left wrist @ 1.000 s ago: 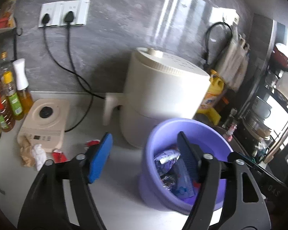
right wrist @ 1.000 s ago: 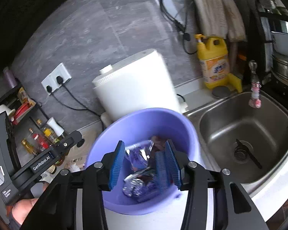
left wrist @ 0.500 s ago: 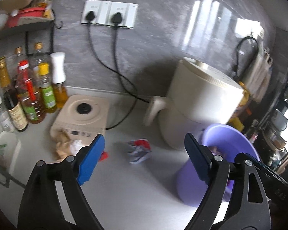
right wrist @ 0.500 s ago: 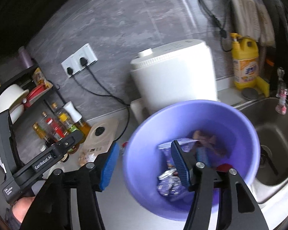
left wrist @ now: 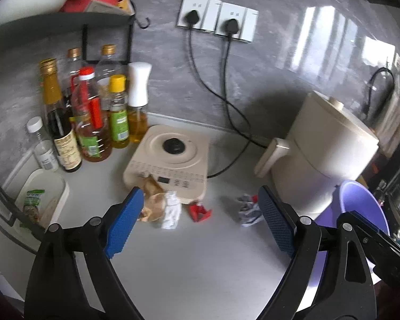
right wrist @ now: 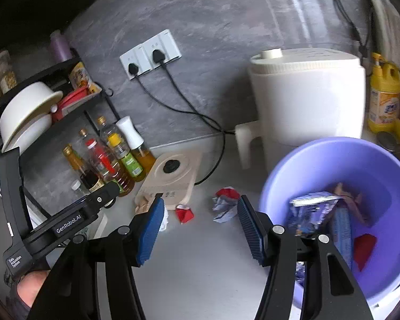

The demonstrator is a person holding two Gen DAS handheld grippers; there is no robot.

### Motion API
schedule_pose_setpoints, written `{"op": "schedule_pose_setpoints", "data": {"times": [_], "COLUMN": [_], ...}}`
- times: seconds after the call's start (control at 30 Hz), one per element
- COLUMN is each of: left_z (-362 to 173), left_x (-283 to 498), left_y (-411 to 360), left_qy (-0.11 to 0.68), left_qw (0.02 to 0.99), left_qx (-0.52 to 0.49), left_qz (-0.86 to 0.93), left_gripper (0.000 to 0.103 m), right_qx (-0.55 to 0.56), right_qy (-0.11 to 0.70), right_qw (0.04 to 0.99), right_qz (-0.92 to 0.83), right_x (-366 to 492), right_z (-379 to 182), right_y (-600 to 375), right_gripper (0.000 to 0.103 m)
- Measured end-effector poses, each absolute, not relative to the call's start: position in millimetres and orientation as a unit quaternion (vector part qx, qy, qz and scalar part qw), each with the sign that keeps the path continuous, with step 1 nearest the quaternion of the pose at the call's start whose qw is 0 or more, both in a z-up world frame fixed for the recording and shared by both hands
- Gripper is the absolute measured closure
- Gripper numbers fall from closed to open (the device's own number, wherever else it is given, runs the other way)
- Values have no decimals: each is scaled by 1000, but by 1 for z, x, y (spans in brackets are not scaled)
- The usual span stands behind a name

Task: Collect trash
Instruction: 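Move both tools back toward the remaining tissues and wrappers on the counter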

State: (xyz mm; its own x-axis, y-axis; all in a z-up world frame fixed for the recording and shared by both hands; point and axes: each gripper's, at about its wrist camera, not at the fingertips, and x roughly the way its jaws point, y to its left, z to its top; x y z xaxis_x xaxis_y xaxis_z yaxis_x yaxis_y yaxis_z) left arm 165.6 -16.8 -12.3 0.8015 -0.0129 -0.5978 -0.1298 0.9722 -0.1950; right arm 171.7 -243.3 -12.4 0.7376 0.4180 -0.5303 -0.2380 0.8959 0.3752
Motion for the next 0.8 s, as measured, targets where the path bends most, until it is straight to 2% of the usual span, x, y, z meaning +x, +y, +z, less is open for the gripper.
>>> {"op": "schedule_pose_setpoints", "data": {"times": [0.47, 0.8], "left_z": [-51, -80], "left_x": [180, 201], "left_y": [6, 24], "left_qy": [350, 370], "left_qw": [927, 915], "left_qx": [-113, -134], "left_qz": [70, 88], "left_gripper": [17, 27], "right_qx": [97, 73], "right_qy": [344, 372], "right_qw": [914, 902], "right_qz": [194, 206], "right_x": [191, 220], "right_z": [-31, -52], "right_y": [-203, -182], "right_gripper": [45, 45]}}
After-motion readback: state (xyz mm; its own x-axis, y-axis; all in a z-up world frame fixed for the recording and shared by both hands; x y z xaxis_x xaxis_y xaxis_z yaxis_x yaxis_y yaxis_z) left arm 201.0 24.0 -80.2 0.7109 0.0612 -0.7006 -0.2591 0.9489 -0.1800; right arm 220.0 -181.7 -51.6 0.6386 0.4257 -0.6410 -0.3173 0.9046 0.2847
